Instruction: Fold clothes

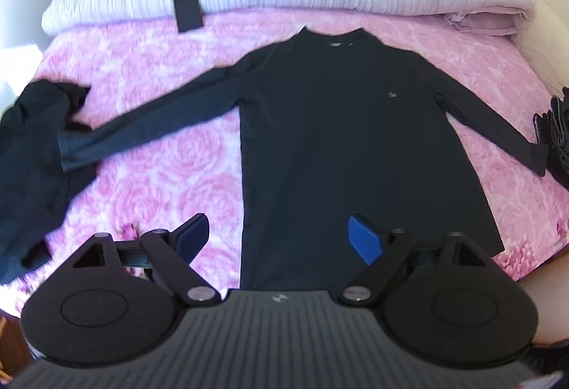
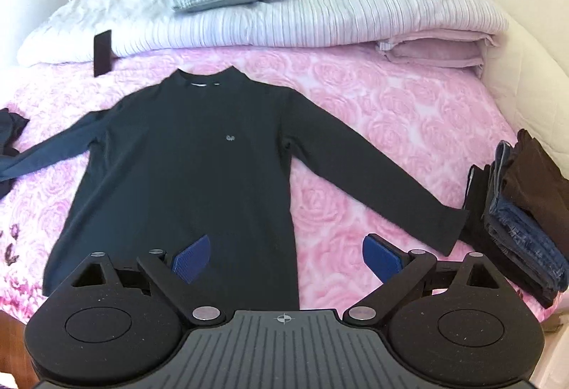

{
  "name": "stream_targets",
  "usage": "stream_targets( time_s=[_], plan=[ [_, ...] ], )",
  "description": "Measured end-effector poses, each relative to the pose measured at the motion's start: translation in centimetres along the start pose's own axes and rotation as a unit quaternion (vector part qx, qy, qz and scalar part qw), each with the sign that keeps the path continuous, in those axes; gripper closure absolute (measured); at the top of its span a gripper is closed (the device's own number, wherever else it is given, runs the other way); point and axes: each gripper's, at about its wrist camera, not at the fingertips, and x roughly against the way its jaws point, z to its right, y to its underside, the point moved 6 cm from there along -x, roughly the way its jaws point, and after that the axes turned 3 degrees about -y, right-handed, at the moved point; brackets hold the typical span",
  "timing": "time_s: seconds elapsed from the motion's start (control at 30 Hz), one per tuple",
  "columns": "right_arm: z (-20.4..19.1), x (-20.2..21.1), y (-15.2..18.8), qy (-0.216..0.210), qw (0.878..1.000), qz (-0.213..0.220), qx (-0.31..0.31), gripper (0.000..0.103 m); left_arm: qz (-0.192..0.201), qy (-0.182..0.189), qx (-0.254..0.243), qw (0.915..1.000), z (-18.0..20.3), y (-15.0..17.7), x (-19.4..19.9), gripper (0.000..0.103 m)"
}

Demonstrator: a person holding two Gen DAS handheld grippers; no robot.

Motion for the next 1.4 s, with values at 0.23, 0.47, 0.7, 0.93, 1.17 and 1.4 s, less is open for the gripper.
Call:
stream_targets(
  time_s=[0.23, 0.47, 0.7, 0.93, 1.17, 1.4],
  plan=[
    [0.6, 1.7, 0.8, -0.011, 1.000, -0.005, -0.018, 0.007, 0.032, -0.007, -0.026, 0.9991, 2.4, -1.3, 1.7, 0.020],
    [1.3, 2.9, 1.2, -0.020, 0.999, -0.002, -0.037, 0.007, 0.055, -0.012, -0.049, 0.9972, 4.1, -2.5, 2.9, 0.020],
    [1.4, 2.8, 1.4, -0.025, 0.999, -0.003, -0.042, 0.007, 0.056, -0.014, -0.058, 0.9966, 4.2, -2.5, 3.1, 0.020],
    [-0.3, 1.6, 1.5, -0.041, 0.999, -0.013, -0.018, 0.007, 0.046, -0.032, -0.043, 0.9975, 2.8, -1.0, 3.9, 0.020],
    [-4.4, 0.0, 1.2, -0.067, 0.997, -0.027, 0.031, 0.007, 0.032, -0.061, 0.001, 0.9976, -1.5, 1.6, 4.5, 0.020],
    [-10.5, -1.6, -0.1, -0.085, 0.994, -0.027, 0.065, 0.007, 0.031, -0.086, 0.036, 0.9951, -7.8, 3.0, 4.8, 0.020]
  ],
)
